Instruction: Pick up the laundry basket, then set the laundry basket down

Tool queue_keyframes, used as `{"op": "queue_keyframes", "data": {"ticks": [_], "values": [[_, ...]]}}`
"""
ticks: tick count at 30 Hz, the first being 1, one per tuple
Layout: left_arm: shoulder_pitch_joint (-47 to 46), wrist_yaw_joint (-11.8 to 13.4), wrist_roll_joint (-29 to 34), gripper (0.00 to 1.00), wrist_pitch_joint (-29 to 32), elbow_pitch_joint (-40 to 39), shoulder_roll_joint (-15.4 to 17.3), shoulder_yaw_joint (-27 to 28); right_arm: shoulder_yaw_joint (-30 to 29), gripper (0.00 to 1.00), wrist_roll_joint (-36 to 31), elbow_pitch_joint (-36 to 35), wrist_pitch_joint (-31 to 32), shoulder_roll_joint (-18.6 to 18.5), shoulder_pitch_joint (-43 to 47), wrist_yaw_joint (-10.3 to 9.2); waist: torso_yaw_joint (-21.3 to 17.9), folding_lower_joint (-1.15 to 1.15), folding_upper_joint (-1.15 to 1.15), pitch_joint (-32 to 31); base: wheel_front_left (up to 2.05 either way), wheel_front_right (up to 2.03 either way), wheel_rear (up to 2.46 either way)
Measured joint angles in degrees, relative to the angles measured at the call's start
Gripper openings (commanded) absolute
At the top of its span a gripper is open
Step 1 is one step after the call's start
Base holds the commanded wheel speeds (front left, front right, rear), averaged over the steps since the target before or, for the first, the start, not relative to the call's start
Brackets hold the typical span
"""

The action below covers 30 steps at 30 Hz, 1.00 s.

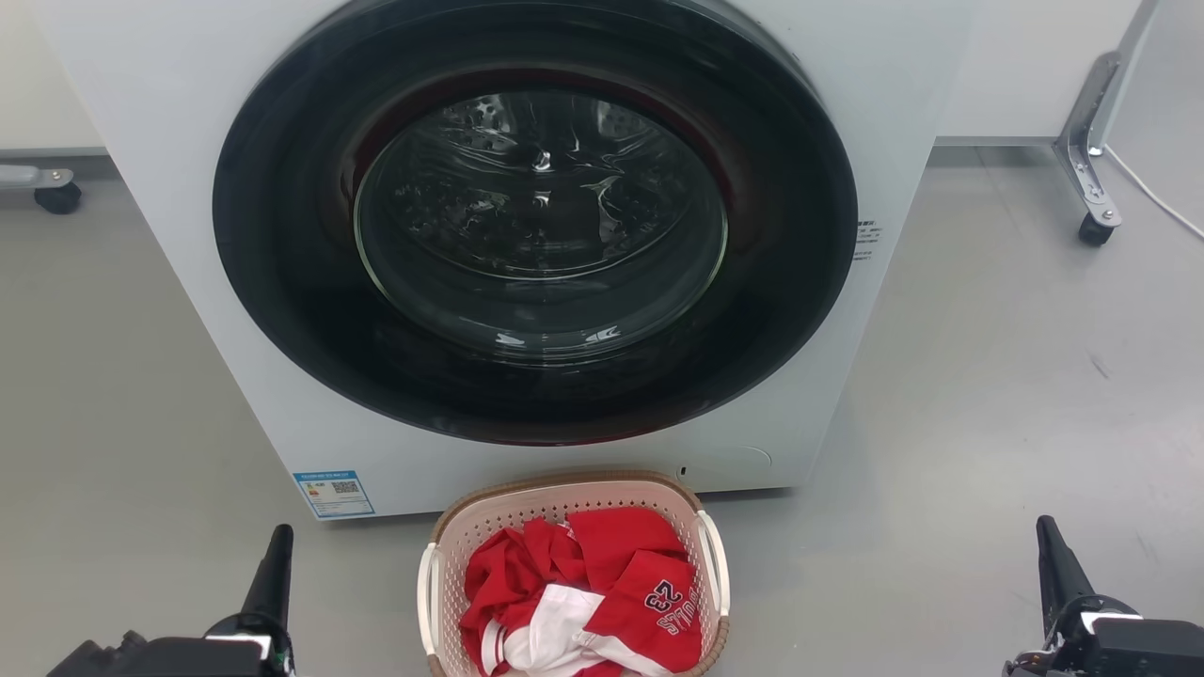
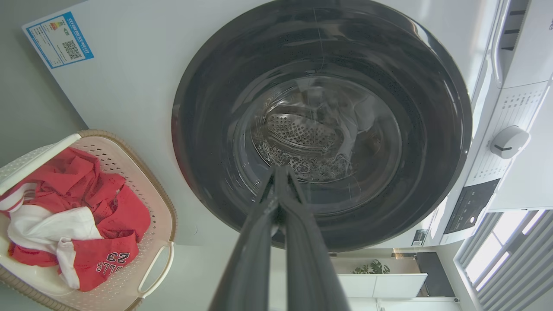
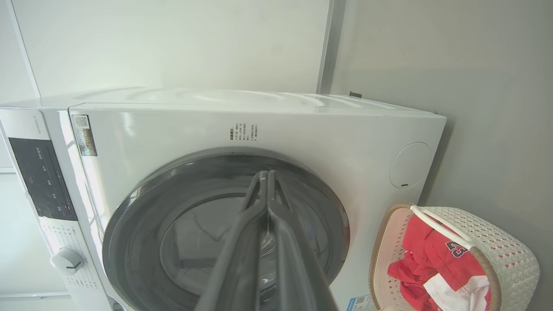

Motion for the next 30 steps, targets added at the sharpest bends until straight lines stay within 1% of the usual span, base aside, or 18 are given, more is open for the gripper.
{"op": "queue_keyframes", "data": {"ticks": [1, 3, 4, 6, 30], "values": [[-0.08, -0.44, -1.54, 0.00, 0.36, 0.19, -0.04, 0.52, -0.44, 0.00, 1.52, 0.53, 0.43, 0.02, -0.01, 0.31, -0.04, 0.00, 0.00, -0.04, 0.00, 0.00, 0.00], [-0.81, -0.53, -4.26, 0.00, 1.02, 0.58, -0.10, 0.88, -1.05, 0.00, 4.04, 0.94, 0.93, 0.11, -0.10, 0.77, -0.10, 0.00, 0.00, -0.11, 0.00, 0.00, 0.00], [-1.09, -0.96, -4.83, 0.00, 1.24, 0.60, -0.11, 0.92, -1.20, 0.00, 4.66, 1.02, 1.22, 0.13, -0.20, 0.91, -0.12, 0.00, 0.00, -0.12, 0.00, 0.00, 0.00], [-1.20, -0.96, -5.57, 0.00, 1.33, 0.63, -0.14, 0.94, -1.29, 0.00, 4.80, 1.04, 1.34, 0.14, -0.44, 0.96, -0.12, 0.00, 0.00, -0.12, 0.00, 0.00, 0.00], [-1.20, -0.96, -5.65, 0.00, 1.33, 0.75, -0.19, 0.96, -1.31, 0.00, 4.81, 1.07, 1.34, 0.16, -1.02, 0.97, -0.12, 0.00, 0.00, -0.12, 0.00, 0.00, 0.00]]}}
